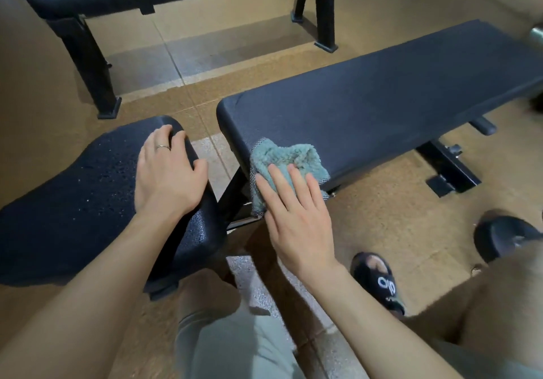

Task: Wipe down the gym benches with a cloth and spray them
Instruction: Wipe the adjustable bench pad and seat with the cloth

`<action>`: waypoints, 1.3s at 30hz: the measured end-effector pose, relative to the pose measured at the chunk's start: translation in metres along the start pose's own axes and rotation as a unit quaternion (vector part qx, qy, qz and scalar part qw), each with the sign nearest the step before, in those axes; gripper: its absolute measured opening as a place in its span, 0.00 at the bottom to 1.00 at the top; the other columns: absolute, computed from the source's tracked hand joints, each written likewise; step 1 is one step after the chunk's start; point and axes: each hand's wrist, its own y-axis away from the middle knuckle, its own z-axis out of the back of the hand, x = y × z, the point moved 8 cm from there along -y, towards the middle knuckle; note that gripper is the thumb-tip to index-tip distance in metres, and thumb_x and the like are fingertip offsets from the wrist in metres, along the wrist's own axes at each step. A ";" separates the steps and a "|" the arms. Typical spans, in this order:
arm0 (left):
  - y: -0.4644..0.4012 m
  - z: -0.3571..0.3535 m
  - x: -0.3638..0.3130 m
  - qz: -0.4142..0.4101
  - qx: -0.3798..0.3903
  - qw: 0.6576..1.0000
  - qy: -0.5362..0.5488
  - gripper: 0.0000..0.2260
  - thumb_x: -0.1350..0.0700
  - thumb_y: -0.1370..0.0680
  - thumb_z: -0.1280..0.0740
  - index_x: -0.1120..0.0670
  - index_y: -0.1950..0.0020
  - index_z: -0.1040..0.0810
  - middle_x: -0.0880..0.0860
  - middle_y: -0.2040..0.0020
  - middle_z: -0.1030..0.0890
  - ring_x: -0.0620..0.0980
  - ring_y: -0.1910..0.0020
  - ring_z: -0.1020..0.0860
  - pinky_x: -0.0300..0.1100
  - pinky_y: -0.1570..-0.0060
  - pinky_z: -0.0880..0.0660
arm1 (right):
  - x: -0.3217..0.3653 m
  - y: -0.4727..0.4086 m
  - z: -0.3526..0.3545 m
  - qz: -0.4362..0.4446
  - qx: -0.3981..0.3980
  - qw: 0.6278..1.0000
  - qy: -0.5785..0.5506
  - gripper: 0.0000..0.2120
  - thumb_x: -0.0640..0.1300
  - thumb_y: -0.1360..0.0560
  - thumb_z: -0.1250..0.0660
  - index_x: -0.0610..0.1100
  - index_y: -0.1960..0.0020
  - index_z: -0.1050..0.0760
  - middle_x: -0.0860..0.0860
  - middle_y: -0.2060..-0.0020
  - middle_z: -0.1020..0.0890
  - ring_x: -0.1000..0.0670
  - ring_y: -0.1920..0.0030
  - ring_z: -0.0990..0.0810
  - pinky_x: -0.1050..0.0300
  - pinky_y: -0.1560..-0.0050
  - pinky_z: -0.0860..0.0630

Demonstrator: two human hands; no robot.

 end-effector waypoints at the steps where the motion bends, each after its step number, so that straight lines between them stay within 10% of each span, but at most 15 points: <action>1: -0.001 -0.001 0.000 0.001 -0.001 1.000 -0.001 0.27 0.49 0.18 0.39 0.56 0.21 0.36 0.56 0.19 0.40 0.56 0.19 0.45 0.53 0.20 0.47 | -0.008 0.007 0.000 -0.010 -0.018 1.000 -0.013 0.24 0.47 0.16 0.45 0.47 0.21 0.35 0.47 0.22 0.33 0.39 0.22 0.38 0.39 0.21 0.44; 10: -0.001 -0.001 -0.002 0.004 -0.006 1.000 0.006 0.26 0.51 0.19 0.38 0.57 0.22 0.34 0.57 0.20 0.38 0.56 0.20 0.44 0.55 0.21 0.45 | -0.109 -0.009 -0.015 -0.315 -0.208 0.890 -0.257 0.26 0.42 0.17 0.50 0.39 0.20 0.40 0.42 0.19 0.44 0.38 0.18 0.53 0.37 0.21 0.49; 15: -0.002 -0.003 0.000 0.016 -0.006 1.000 0.012 0.27 0.50 0.20 0.37 0.57 0.23 0.32 0.56 0.21 0.37 0.57 0.21 0.42 0.57 0.22 0.42 | -0.056 -0.012 -0.011 -0.394 -0.215 0.846 -0.288 0.27 0.41 0.18 0.49 0.34 0.21 0.39 0.39 0.19 0.44 0.33 0.19 0.53 0.35 0.22 0.48; 20: -0.002 -0.004 0.001 0.016 0.007 1.000 0.000 0.27 0.49 0.20 0.38 0.55 0.22 0.34 0.55 0.20 0.38 0.56 0.20 0.43 0.58 0.23 0.40 | -0.043 0.009 -0.012 -0.249 -0.114 0.941 -0.201 0.26 0.45 0.16 0.49 0.41 0.19 0.41 0.43 0.18 0.44 0.38 0.18 0.53 0.38 0.21 0.44; 28: 0.000 0.000 -0.004 0.041 -0.001 0.999 0.012 0.27 0.50 0.21 0.36 0.54 0.22 0.33 0.53 0.20 0.37 0.53 0.20 0.42 0.56 0.23 0.39 | -0.084 -0.016 0.005 -0.101 0.010 0.992 -0.068 0.26 0.47 0.18 0.47 0.42 0.21 0.35 0.44 0.20 0.37 0.39 0.19 0.45 0.39 0.20 0.49; 33: -0.001 0.001 -0.001 0.042 -0.005 0.999 0.016 0.27 0.50 0.21 0.35 0.54 0.22 0.32 0.52 0.20 0.37 0.52 0.21 0.41 0.52 0.22 0.40 | -0.014 -0.069 -0.001 0.179 0.153 0.970 -0.061 0.27 0.52 0.16 0.52 0.48 0.18 0.43 0.48 0.18 0.43 0.41 0.18 0.48 0.42 0.19 0.51; 39: -0.003 0.003 0.002 0.048 -0.015 0.998 0.023 0.27 0.49 0.22 0.33 0.51 0.23 0.31 0.49 0.21 0.36 0.50 0.21 0.41 0.51 0.24 0.38 | 0.013 -0.207 -0.052 0.179 0.258 0.949 -0.019 0.23 0.52 0.16 0.53 0.55 0.23 0.35 0.46 0.19 0.43 0.38 0.20 0.47 0.42 0.22 0.49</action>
